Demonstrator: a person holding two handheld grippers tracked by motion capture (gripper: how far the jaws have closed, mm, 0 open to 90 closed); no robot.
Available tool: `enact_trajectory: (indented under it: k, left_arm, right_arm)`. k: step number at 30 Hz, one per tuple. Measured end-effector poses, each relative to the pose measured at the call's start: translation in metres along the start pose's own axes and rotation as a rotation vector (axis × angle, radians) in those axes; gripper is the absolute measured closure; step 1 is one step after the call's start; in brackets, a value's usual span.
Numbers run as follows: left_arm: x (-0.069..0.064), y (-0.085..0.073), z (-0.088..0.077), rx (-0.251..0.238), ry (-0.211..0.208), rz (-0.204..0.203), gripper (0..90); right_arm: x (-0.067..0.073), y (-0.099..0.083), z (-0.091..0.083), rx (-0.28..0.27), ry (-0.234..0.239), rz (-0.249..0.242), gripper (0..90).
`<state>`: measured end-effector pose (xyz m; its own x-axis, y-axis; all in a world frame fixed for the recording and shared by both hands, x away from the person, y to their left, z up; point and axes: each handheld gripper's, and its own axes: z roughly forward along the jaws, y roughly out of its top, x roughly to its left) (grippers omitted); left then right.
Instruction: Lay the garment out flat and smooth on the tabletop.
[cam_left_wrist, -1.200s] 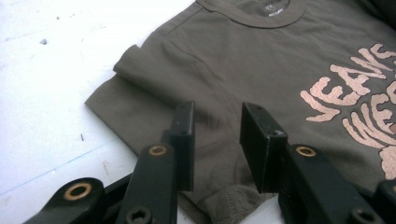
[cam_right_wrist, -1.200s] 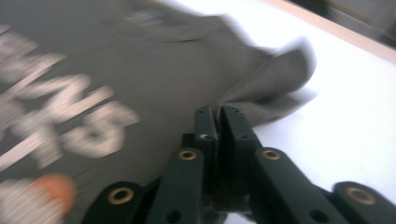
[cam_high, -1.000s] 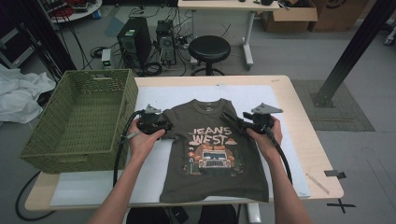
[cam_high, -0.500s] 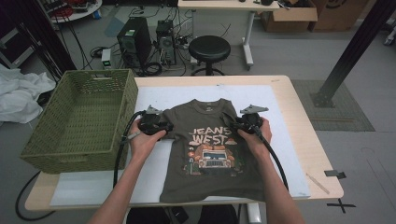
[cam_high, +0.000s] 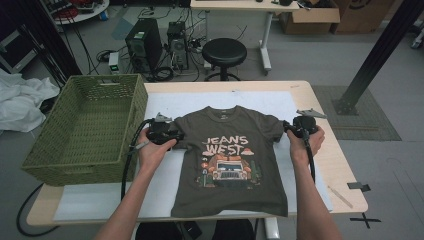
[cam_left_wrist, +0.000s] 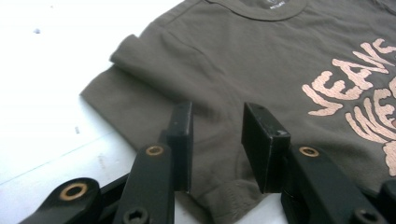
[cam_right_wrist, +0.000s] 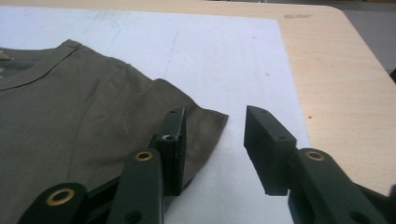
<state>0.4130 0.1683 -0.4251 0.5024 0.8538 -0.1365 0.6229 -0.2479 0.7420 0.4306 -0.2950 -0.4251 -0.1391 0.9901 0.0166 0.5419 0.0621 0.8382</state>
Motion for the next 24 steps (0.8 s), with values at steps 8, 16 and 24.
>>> enact_trajectory:
  k: [8,16,24]
  left_arm:
    - [0.02,0.011,0.0,-0.08,-0.05,-0.094,65.3]
    - [0.032,0.036,0.028,-0.051,-0.015,-0.088,61.5]
    - [0.052,0.055,0.064,0.022,0.044,-0.041,61.3]
  right_arm:
    - [0.013,0.002,0.013,-0.019,0.178,-0.03,52.2]
    - [0.022,0.011,0.04,0.041,0.217,-0.069,44.3]
    - [0.008,0.017,0.066,0.089,0.202,-0.095,42.1]
